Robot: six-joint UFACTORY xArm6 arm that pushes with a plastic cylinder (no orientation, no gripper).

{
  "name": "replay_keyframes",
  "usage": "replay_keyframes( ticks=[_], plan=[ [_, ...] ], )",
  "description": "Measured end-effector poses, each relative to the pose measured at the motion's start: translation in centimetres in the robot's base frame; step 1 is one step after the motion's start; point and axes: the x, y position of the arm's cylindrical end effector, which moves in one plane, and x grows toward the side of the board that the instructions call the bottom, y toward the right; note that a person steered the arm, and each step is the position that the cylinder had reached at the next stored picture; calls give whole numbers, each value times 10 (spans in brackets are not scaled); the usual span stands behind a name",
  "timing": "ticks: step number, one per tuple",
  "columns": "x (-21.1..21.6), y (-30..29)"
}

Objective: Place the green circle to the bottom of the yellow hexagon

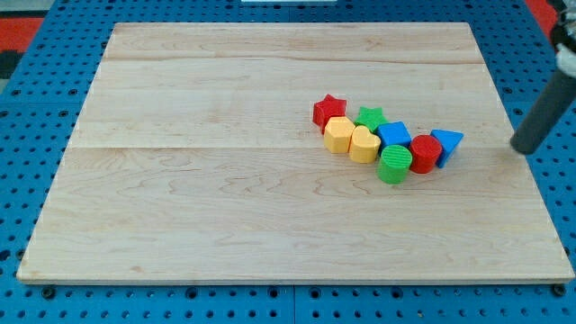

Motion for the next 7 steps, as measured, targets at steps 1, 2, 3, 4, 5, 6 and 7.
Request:
replay_keyframes(
  ticks=[1, 2, 3, 4, 5, 6, 7],
  plan=[
    [26, -50],
    [30, -70],
    [29, -114],
    [29, -173],
    [30, -215],
    [33, -233],
    [33, -267]
  ],
)
